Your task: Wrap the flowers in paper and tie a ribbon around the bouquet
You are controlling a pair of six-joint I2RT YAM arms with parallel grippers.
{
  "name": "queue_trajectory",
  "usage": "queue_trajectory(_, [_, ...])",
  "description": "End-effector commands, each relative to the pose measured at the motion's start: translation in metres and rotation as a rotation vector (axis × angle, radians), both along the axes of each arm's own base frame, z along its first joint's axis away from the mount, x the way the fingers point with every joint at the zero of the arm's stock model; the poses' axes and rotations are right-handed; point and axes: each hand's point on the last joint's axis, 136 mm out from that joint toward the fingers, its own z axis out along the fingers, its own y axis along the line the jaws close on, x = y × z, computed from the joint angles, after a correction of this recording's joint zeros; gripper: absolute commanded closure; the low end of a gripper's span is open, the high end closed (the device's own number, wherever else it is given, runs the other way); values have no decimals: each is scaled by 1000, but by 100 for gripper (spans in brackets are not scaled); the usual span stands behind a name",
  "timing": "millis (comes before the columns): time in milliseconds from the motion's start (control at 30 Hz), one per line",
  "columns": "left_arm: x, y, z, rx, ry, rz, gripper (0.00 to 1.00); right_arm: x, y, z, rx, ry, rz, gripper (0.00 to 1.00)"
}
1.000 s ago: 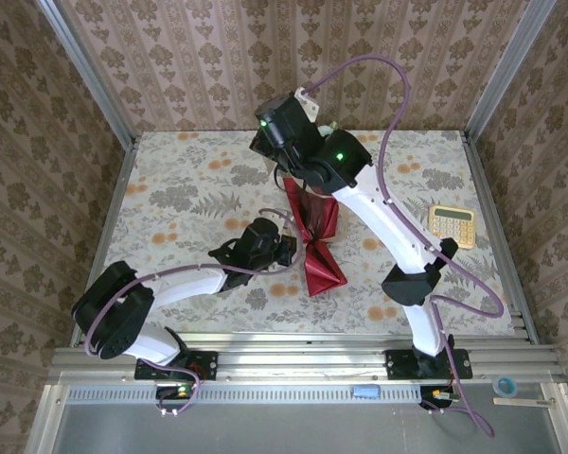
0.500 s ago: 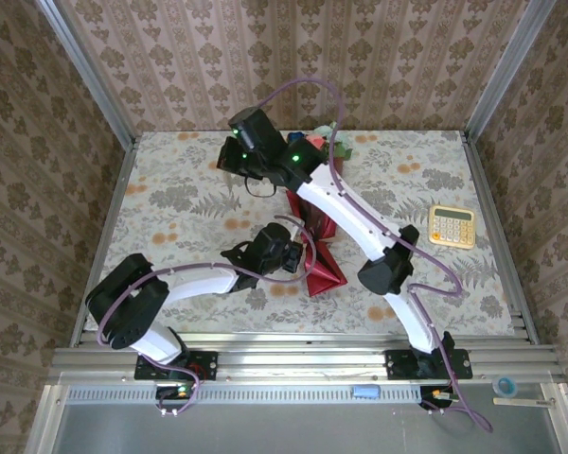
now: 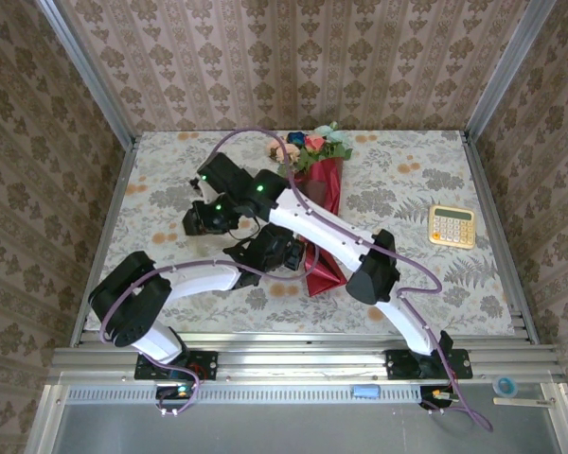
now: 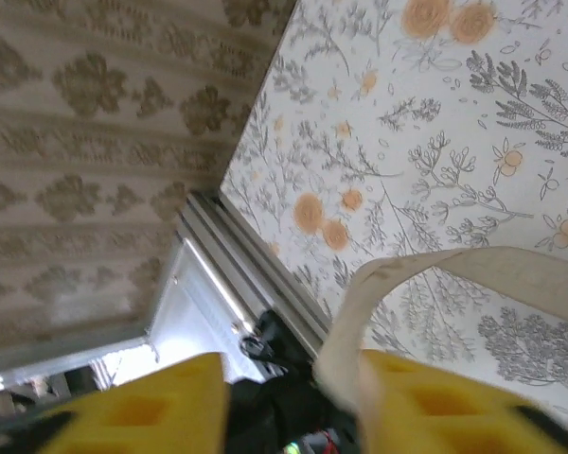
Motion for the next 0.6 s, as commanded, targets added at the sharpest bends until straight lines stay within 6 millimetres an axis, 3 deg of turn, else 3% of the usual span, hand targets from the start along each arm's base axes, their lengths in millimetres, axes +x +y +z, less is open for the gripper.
queue_trajectory(0, [5, -3, 6, -7, 2, -9, 100, 10, -20, 27, 7, -62, 3, 42])
queue_trajectory(167, [3, -4, 12, -26, 26, -18, 100, 51, -57, 72, 42, -139, -169, 39])
queue_trajectory(300, [6, 5, 19, -70, 84, 3, 100, 81, -110, 104, 10, -219, -369, 40])
queue_trajectory(433, [17, 19, 25, -177, 243, 40, 100, 100, -183, 107, -60, -257, -639, 45])
queue_trajectory(467, [20, 22, 28, -205, 277, 49, 100, 101, -198, 111, -42, -275, -699, 46])
queue_trajectory(567, [31, 28, 35, -289, 394, 64, 100, 91, -244, 94, -47, -312, -852, 51])
